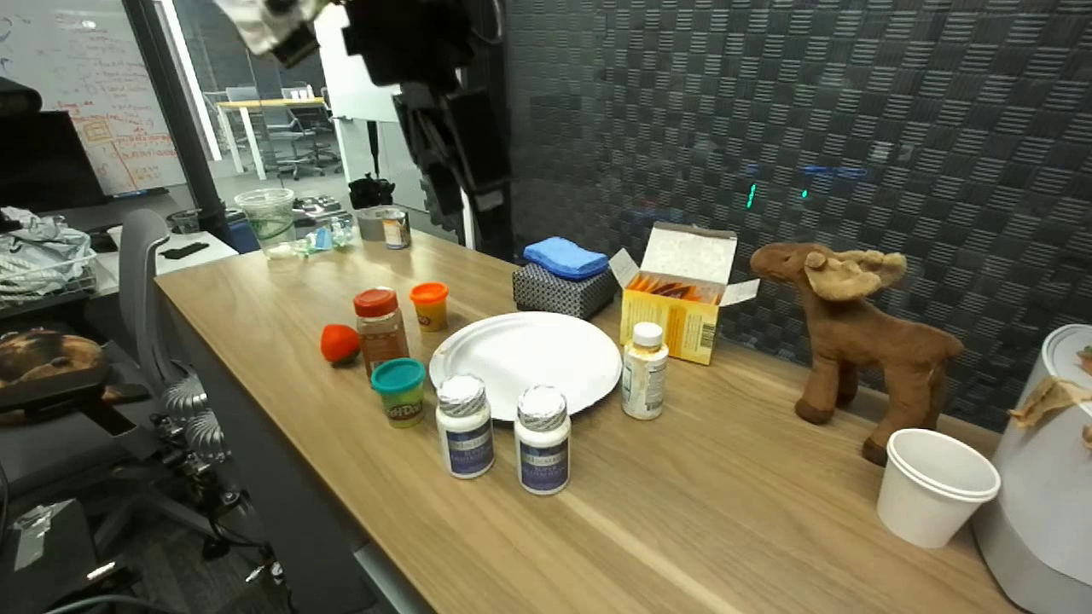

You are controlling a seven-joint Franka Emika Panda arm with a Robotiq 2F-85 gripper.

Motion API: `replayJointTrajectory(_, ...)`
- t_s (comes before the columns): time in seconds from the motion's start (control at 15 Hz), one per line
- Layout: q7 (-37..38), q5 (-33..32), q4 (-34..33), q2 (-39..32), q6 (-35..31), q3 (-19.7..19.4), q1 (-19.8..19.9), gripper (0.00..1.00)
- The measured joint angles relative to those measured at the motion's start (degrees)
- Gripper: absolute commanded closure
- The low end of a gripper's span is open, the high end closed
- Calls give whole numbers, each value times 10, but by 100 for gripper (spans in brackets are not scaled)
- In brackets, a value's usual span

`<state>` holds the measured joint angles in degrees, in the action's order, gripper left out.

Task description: Pick up the bottles from the table and put them on the white plate.

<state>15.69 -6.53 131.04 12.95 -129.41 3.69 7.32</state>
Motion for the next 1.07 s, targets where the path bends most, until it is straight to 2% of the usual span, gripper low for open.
replayJointTrajectory(0.47, 15, -20, -116, -172, -16, -49, 0, 0)
replayJointTrajectory(0.87, 18, -22, -200, -266, -12, -78, -1, 0)
replayJointTrajectory(0.93, 18, -22, -211, -278, -10, -81, -1, 15)
replayJointTrajectory(1.07, 18, -21, -232, -296, -3, -86, -2, 34)
